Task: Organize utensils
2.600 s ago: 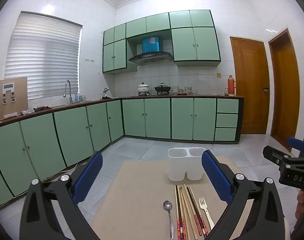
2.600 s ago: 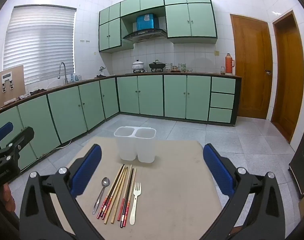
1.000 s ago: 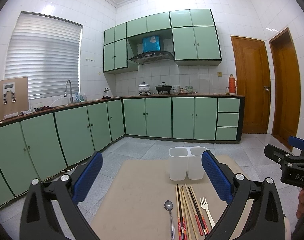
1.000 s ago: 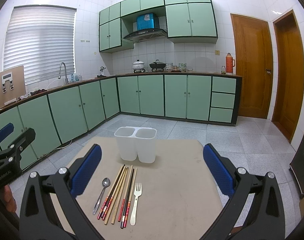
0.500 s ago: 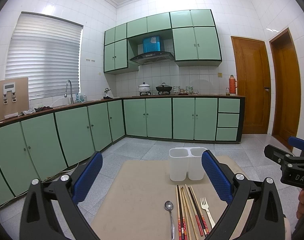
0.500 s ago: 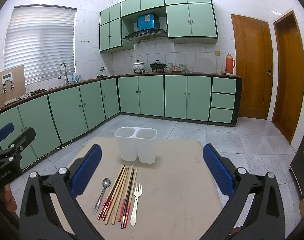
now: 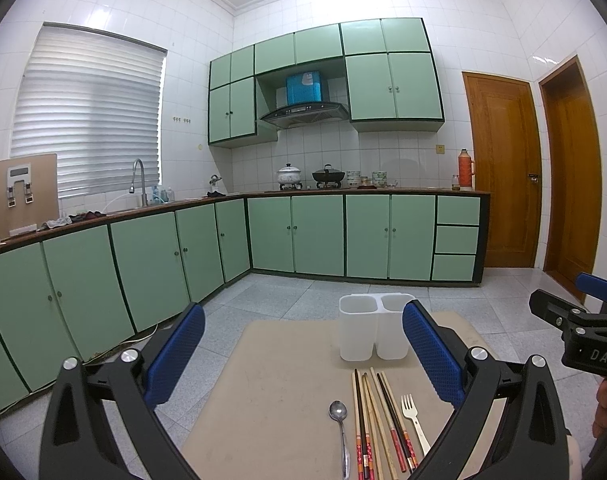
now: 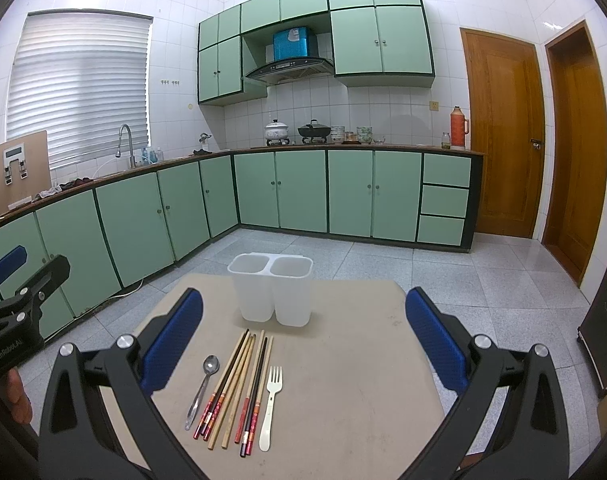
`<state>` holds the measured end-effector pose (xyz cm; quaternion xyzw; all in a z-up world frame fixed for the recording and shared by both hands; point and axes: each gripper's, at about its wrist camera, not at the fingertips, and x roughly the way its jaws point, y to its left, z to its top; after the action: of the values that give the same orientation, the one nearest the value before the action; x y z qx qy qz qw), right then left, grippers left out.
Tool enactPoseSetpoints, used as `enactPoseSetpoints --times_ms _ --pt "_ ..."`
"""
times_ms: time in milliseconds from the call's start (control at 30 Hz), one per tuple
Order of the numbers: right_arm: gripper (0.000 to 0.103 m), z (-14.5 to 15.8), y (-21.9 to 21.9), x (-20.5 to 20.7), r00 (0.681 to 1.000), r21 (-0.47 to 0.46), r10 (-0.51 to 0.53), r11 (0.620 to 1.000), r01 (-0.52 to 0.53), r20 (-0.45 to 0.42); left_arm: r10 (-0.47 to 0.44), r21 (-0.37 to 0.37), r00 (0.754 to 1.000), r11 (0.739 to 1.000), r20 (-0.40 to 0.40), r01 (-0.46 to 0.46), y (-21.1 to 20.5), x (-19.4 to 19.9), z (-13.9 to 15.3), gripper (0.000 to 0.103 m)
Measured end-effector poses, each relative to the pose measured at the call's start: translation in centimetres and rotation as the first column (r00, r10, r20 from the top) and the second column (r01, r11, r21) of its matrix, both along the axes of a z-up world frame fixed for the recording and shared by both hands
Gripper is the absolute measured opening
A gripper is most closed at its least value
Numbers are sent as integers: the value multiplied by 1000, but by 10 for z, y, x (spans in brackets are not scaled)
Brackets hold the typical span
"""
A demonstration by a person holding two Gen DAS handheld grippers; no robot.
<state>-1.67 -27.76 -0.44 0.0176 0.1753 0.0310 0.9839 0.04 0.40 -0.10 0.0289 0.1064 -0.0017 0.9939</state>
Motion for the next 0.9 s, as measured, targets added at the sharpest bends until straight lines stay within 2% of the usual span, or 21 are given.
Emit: enactPoseSetpoints --times_ms 400,600,767,900 --pt "98 0 -1 -2 1000 0 1 1000 -1 -2 -1 -2 1000 1000 -4 1 1 0 -1 97" --pt "98 -6 1 5 1000 -2 -1 1000 1 -10 4 -4 1000 1000 -12 -4 19 0 -3 97" --pt "98 -14 -1 16 999 2 -16 1000 16 -46 24 2 999 1000 -48 -24 22 14 -11 97" --pt "98 -32 -6 36 992 16 -38 999 40 -119 59 17 993 998 -102 -58 31 34 -27 97"
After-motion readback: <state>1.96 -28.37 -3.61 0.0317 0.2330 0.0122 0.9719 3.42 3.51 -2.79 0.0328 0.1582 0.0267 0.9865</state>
